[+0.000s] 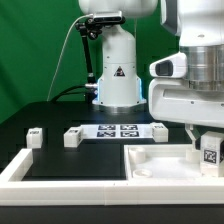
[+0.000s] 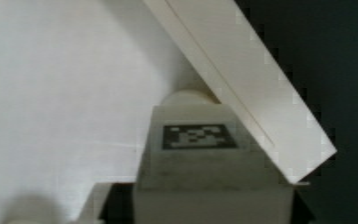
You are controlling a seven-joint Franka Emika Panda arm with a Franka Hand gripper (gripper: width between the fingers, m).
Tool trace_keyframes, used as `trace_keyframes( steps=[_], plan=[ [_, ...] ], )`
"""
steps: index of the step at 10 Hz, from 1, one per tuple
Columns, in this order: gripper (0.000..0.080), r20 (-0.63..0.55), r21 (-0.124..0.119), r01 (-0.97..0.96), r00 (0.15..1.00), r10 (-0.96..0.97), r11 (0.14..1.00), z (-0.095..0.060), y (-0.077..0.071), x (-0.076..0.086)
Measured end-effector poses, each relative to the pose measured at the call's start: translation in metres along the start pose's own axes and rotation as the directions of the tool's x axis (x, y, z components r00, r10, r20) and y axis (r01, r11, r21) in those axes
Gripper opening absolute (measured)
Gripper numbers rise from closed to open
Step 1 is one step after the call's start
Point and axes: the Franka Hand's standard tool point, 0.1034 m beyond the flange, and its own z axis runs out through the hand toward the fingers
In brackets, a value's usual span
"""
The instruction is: Assemble one leg
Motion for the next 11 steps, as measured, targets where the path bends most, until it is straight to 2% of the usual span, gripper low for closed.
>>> trace_keyframes(
  steps=[2, 4, 7, 8, 10, 11],
  plan=[
    [0.0290, 0.004, 0.026, -0.259, 0.966, 0.259, 0.966, 0.0001, 0.0017, -0.0006],
    [0.0290, 0.009, 0.039, -0.434, 0.901, 0.434, 0.900, 0.0001, 0.0023, -0.0011],
    [0.0290, 0.025, 0.043, -0.705, 0.709, 0.704, 0.708, 0.0008, 0.0000, -0.0044],
    [0.0290, 0.038, 0.043, -0.818, 0.575, 0.817, 0.574, 0.0006, -0.0006, -0.0043],
    [0.0290, 0.059, 0.084, -0.927, 0.370, 0.927, 0.365, 0.0006, -0.0002, -0.0057],
    [0.0290, 0.067, 0.084, -0.927, 0.371, 0.926, 0.365, 0.0003, -0.0003, -0.0061]
  ],
)
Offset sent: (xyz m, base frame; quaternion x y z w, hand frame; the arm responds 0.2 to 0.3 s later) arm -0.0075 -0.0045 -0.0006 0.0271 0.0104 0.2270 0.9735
